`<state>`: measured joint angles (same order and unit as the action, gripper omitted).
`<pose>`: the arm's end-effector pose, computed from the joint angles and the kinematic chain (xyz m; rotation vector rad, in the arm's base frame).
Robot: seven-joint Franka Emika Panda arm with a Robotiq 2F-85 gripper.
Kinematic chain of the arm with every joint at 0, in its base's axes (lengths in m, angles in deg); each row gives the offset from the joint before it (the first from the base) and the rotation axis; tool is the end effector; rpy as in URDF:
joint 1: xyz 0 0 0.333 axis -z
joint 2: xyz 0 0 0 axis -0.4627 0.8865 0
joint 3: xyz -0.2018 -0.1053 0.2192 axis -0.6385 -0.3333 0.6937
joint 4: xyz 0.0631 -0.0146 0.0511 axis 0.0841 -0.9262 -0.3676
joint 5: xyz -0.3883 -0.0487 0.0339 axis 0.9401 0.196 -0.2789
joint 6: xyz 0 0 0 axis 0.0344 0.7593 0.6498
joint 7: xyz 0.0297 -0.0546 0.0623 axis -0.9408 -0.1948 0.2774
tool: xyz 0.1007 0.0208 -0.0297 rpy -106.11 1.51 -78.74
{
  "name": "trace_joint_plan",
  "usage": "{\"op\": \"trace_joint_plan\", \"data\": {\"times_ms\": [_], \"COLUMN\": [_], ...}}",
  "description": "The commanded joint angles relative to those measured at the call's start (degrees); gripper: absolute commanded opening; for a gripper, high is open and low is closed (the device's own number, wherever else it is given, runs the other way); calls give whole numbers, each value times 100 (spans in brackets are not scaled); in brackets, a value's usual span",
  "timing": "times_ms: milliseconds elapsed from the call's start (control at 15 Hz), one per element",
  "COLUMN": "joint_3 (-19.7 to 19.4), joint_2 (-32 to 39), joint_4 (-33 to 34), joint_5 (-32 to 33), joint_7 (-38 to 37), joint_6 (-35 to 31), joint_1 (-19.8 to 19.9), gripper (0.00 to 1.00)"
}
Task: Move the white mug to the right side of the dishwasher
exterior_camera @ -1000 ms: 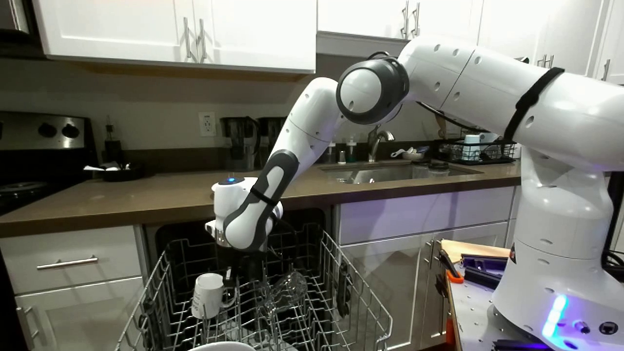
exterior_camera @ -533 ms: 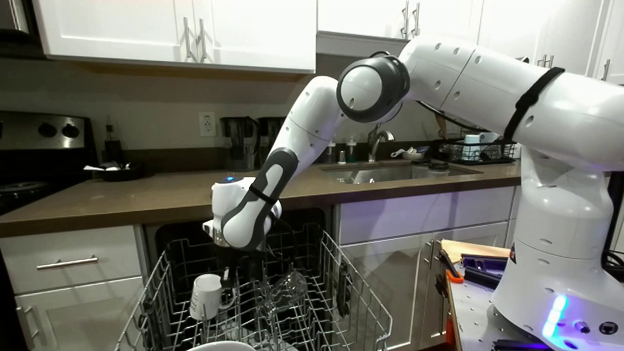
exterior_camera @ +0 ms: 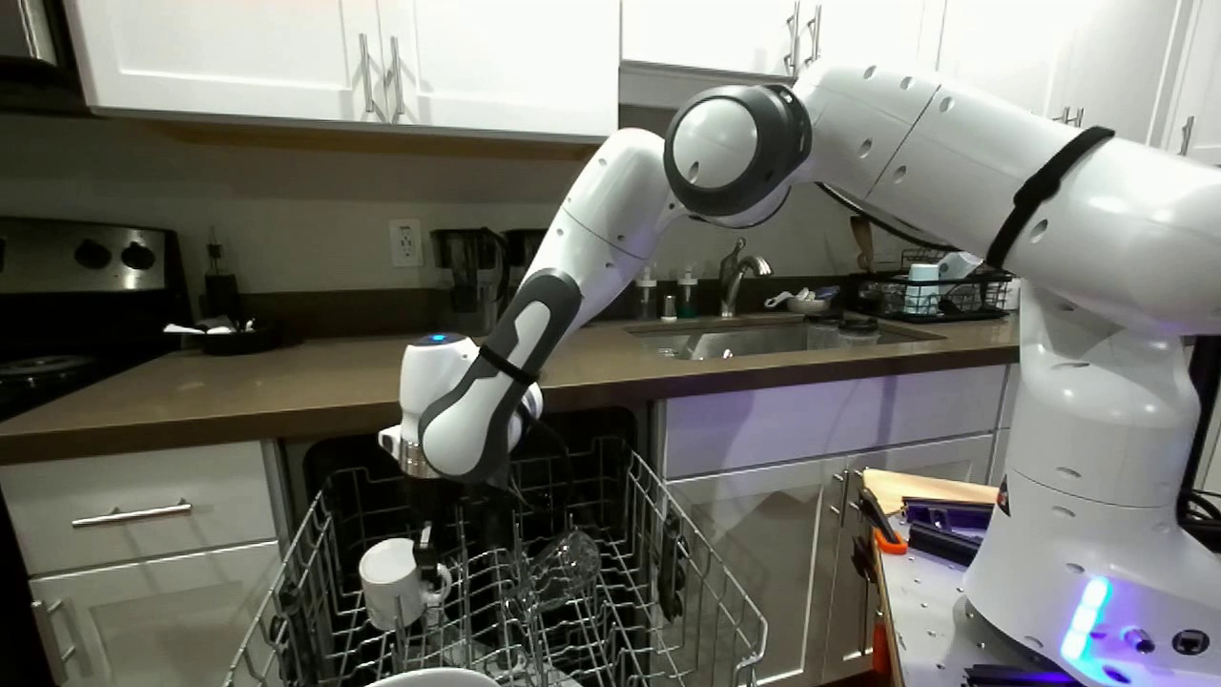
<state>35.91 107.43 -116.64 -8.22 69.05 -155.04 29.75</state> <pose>0.6960 0.0344 0.0425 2.9805 0.8107 0.2187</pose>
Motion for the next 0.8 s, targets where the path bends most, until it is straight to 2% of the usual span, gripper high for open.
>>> {"op": "trace_joint_plan", "data": {"times_ms": [0,733], "joint_3": [77,135], "joint_2": [-344,-912], "joint_4": [-325,-718], "joint_5": [-2,-20], "joint_7": [155,197], "joint_6": [-5,-42], "joint_1": [50,105], "gripper": [5,5]}}
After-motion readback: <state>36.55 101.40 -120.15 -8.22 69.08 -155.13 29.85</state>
